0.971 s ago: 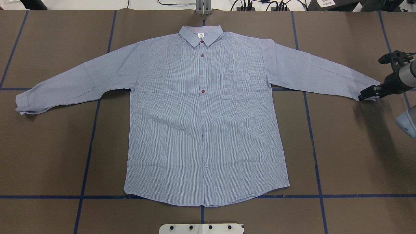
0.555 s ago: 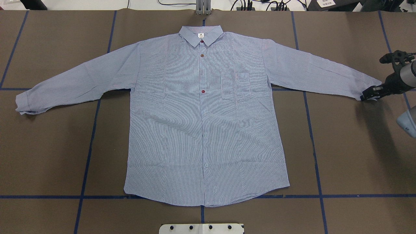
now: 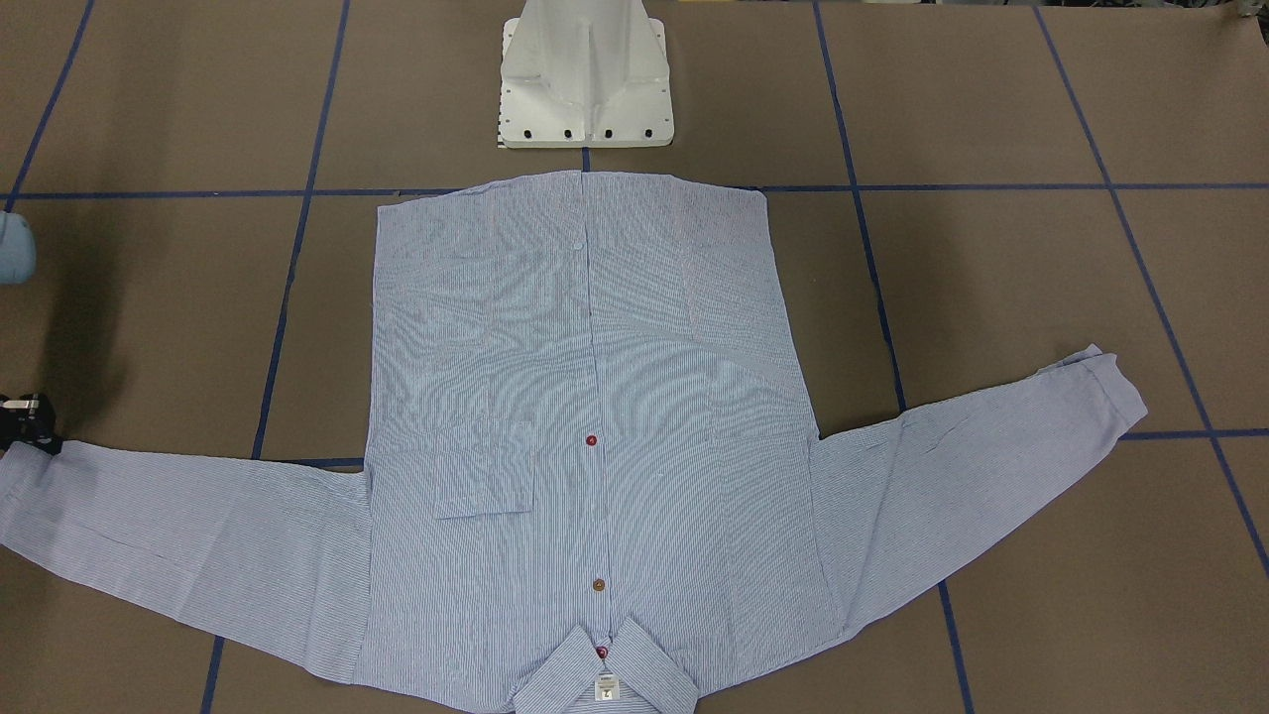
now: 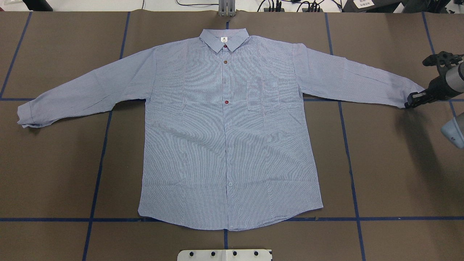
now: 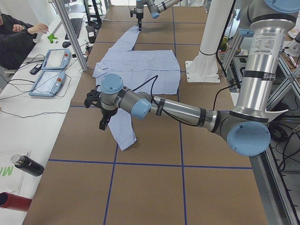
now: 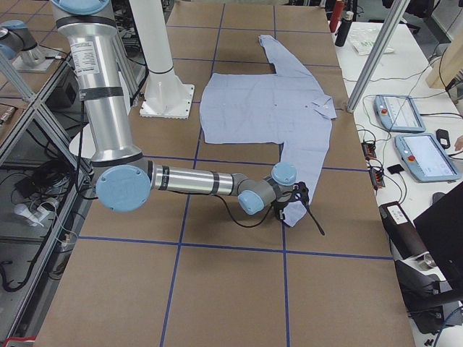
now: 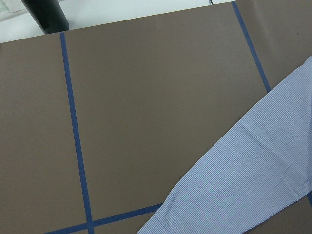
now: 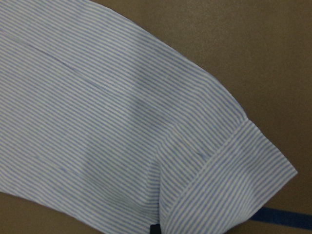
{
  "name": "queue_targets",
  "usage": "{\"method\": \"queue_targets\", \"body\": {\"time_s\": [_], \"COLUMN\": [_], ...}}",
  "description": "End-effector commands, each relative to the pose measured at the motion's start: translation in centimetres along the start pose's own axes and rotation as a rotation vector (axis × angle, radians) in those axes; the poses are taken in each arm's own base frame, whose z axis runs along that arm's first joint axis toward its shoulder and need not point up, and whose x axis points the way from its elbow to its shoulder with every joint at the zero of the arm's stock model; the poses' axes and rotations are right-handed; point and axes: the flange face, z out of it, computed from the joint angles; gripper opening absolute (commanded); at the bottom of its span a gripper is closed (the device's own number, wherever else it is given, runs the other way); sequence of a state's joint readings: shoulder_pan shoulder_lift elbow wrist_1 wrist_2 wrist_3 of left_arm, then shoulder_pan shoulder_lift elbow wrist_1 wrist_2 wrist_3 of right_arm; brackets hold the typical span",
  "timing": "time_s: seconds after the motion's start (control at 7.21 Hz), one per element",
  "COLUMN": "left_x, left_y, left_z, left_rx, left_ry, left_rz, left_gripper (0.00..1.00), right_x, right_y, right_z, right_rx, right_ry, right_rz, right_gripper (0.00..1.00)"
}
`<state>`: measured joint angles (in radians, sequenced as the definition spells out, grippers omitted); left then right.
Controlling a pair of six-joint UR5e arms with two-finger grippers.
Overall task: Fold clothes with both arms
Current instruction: 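Lower the right gripper to the cuff of the nearest sleeve and grasp it, then lift the sleeve with the right gripper and carry it across the shirt front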
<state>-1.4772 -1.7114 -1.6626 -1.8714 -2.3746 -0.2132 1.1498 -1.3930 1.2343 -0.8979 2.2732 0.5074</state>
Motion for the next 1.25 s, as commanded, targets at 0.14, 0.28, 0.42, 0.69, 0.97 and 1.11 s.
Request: {"method": "queue_targets", "body": {"time_s": [0.14, 0.28, 0.42, 0.69, 0.97, 1.11], "left_x": [-0.1, -0.1, -0.1, -0.2, -0.4, -0.4], "left_y": [0.1, 0.1, 0.1, 0.1, 0.3, 0.3], "left_z": [0.1, 0.1, 0.1, 0.0, 0.2, 0.2], "left_rx": [-0.003, -0.002, -0.002, -0.002, -0.005, -0.006], "left_ry": [-0.001, 0.000, 0.000, -0.001, -0.002, -0.002], "left_rz": [-0.003, -0.002, -0.002, -0.004, -0.007, -0.008], "left_gripper": [1.00, 1.00, 1.00, 1.00, 1.00, 1.00], "right_x": [0.1, 0.2, -0.7, -4.9, -11.9, -15.7], "right_y": [-1.2, -1.7, -2.3, -3.3, -8.3, -10.4], "right_z": [-2.1, -3.9, -5.8, -9.9, -14.4, -16.9], "right_rx": [0.031, 0.056, 0.074, 0.115, 0.168, 0.198], "right_ry": [-0.015, -0.033, -0.076, -0.169, -0.266, -0.302], "right_rz": [0.010, 0.014, 0.000, -0.070, -0.157, -0.168], "right_gripper": [0.00, 0.00, 0.00, 0.00, 0.00, 0.00]}}
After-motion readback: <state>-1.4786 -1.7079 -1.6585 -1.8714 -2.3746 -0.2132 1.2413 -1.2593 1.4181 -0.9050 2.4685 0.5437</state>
